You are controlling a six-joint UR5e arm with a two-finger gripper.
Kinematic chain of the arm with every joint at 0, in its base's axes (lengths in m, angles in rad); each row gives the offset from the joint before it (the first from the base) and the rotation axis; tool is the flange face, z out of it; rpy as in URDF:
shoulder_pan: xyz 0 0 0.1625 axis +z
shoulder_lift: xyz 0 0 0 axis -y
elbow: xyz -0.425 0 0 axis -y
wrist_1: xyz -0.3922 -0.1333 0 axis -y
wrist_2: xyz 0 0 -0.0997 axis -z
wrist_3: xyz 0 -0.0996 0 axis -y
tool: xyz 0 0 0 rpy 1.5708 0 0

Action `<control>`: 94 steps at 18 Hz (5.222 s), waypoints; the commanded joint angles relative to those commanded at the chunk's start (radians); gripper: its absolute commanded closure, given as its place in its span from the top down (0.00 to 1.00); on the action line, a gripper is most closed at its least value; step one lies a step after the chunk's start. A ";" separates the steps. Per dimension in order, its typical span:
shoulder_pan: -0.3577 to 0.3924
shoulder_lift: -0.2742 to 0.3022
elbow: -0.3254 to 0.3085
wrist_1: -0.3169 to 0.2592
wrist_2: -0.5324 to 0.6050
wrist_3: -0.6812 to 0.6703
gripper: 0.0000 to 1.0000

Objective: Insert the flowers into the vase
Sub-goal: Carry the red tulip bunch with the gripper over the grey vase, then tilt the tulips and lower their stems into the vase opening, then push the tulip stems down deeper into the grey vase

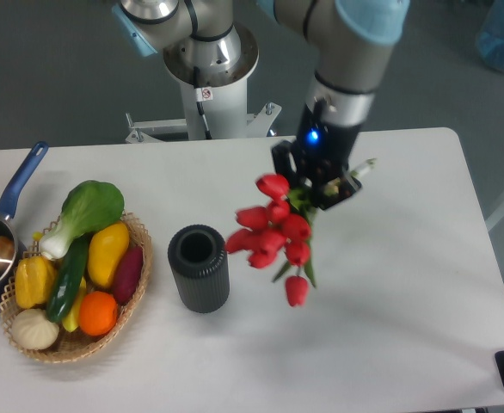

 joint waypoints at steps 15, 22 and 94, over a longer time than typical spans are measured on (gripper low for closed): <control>-0.006 0.083 -0.127 0.239 -0.476 -0.162 0.09; 0.000 0.052 -0.173 0.285 -0.688 -0.123 0.07; -0.021 -0.153 -0.290 0.290 -0.668 0.245 0.89</control>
